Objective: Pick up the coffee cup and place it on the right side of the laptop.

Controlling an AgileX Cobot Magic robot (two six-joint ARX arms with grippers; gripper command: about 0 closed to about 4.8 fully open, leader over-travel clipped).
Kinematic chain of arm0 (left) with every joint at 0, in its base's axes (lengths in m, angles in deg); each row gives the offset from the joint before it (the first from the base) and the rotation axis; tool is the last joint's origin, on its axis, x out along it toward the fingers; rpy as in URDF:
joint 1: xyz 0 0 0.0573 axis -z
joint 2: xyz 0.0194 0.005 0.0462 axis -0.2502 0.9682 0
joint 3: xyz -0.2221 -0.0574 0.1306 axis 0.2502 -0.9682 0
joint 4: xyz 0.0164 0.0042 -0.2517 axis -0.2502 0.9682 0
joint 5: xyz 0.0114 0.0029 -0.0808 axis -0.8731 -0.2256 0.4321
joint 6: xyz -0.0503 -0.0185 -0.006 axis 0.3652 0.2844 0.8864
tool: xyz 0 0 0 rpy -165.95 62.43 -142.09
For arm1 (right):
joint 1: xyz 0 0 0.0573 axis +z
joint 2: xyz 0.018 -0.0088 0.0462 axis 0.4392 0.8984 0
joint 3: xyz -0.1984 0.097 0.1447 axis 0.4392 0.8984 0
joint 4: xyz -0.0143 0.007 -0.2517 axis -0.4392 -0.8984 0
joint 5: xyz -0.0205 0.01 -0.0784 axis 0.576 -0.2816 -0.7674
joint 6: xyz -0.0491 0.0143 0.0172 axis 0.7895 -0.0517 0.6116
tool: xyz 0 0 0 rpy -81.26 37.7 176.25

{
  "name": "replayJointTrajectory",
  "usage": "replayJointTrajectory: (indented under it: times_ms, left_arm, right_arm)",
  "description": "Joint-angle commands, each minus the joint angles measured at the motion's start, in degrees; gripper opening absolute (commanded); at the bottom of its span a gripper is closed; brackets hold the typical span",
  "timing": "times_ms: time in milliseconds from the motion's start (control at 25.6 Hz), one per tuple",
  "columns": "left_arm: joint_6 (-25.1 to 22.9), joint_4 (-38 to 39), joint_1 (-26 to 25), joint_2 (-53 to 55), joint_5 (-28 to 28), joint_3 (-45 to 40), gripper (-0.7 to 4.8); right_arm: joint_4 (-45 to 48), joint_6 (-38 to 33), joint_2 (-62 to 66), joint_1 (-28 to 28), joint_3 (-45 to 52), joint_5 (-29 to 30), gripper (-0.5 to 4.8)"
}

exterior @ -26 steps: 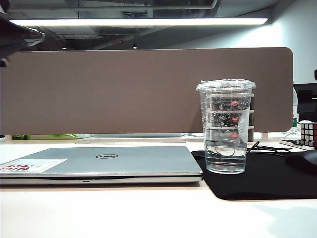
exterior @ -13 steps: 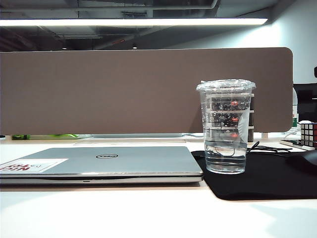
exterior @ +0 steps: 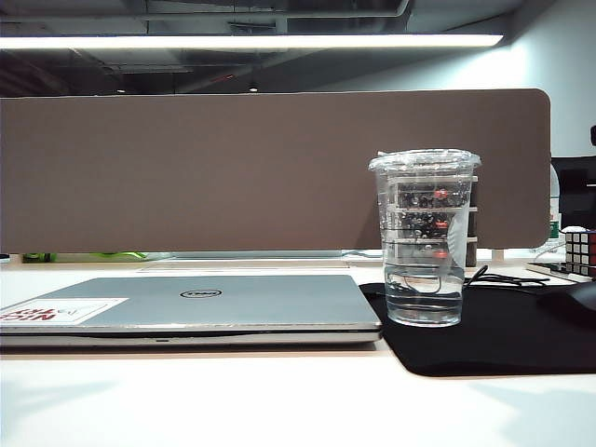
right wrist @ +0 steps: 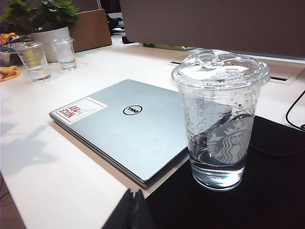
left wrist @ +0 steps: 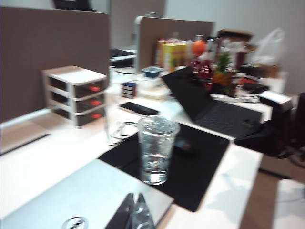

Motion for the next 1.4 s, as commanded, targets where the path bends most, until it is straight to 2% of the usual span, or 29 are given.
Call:
replayJointTrajectory:
  times_ms: [39,156,273,507,546,585,702,741,819,897,936,975,1053,1404]
  left_arm:
    - [0.72,0.70,-5.81,-6.08,0.63,-0.68,-0.05]
    - [-0.31,0.61,-6.73,-7.34,0.66,-0.68,-0.05]
    - [1.77,0.61,-6.23,-7.19,0.76,-0.68,-0.05]
    - [2.64,0.55,8.48,-6.12,0.66,-0.68,-0.05]
    - [2.67,0.46,13.73,-6.19,0.66,-0.57,-0.05]
    - [2.73,0.48,15.89,-6.25,0.63,-0.52,-0.05]
    - [6.71,0.46,21.90,-6.40,0.57,-0.46,-0.05]
    - [9.40,0.46,23.45,-6.45,0.57,-0.46,-0.05]
    - [15.50,0.48,24.68,-6.75,0.79,-0.48,-0.05]
    - [17.49,0.46,24.92,-7.87,0.79,-0.48,-0.05]
    - [16.33,0.46,24.92,-8.63,0.81,-0.48,-0.05]
    - [11.87,0.39,24.92,-10.47,0.79,-0.48,-0.05]
    - [9.49,0.28,24.92,-12.48,0.76,-0.46,-0.05]
    - [10.32,0.26,24.92,-12.70,0.35,-0.50,-0.05]
  right_arm:
    - [0.98,1.55,-0.11,0.02,0.37,-0.87,-0.01]
    - [0.98,1.77,-0.11,0.00,0.37,-2.69,-0.01]
    - [0.98,1.77,-0.11,0.00,0.37,-2.73,-0.01]
    - [0.96,1.70,-0.11,0.00,0.37,-2.71,-0.01]
    - [1.01,1.68,-0.11,0.00,0.37,-2.71,-0.01]
    - [0.98,1.68,-0.11,0.00,0.37,-2.71,-0.01]
    - [0.94,1.36,-0.11,0.00,0.37,-2.62,-0.01]
    - [0.94,1.36,-0.11,0.00,0.37,-2.56,-0.01]
    - [0.96,1.36,-0.11,0.00,0.37,-2.51,-0.01]
    - [0.96,1.36,-0.11,-0.02,0.37,-2.51,-0.01]
    - [0.94,1.38,-0.11,0.00,0.37,-2.51,-0.01]
    - [0.94,1.49,-0.11,-0.02,0.37,-2.78,-0.01]
    - [0.94,1.49,-0.11,-0.09,0.37,-2.71,-0.01]
    - [0.94,1.49,-0.11,-0.07,0.37,-2.73,-0.01]
